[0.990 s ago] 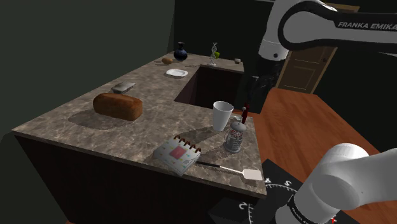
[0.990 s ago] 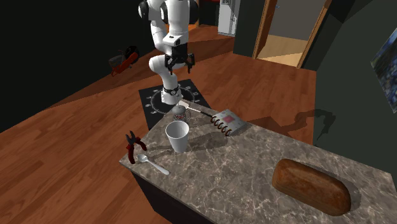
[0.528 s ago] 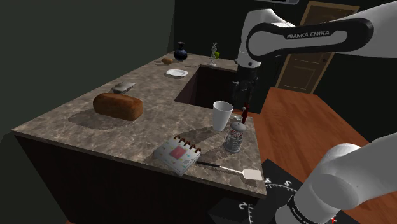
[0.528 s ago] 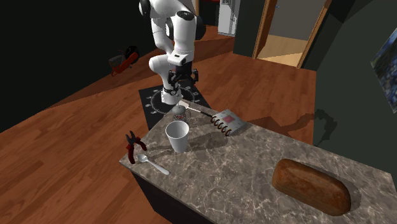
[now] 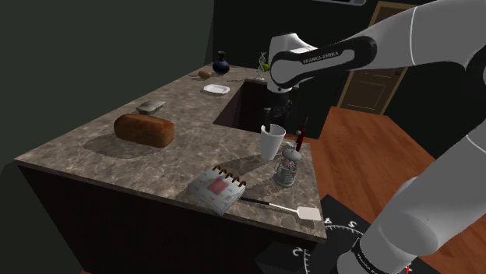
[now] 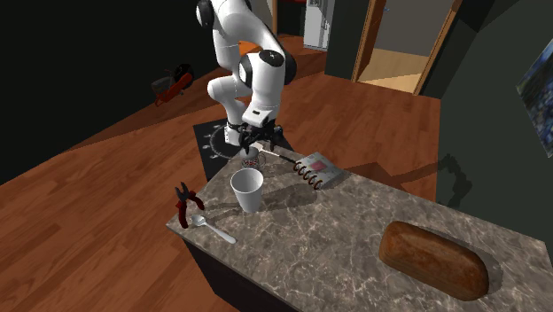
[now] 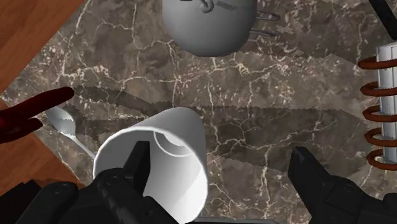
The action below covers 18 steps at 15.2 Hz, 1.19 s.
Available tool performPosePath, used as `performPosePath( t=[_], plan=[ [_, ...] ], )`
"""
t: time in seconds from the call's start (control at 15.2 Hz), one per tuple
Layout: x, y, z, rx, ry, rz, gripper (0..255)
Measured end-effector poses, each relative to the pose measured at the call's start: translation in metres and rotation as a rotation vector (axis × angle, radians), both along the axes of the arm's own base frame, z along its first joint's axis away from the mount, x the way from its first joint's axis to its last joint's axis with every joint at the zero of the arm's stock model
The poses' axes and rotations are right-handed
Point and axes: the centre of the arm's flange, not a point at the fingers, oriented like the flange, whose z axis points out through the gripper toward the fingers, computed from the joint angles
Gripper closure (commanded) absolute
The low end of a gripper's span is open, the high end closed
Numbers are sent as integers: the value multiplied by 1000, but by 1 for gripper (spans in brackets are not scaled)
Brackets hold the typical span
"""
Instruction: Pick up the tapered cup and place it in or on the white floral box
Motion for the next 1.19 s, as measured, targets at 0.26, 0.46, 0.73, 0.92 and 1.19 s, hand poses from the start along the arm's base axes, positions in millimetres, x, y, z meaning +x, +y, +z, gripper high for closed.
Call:
performPosePath(
  t=[0.26, 0.46, 0.73, 0.92, 1.19],
  plan=[
    [42, -7, -32, -19, 24, 10, 0],
    [66, -8, -56, -30, 37, 16, 0],
    [69, -13, -77, -32, 39, 17, 0],
    [69, -15, -90, -32, 39, 17, 0],
    [68, -16, -95, -32, 39, 17, 0]
  ],
)
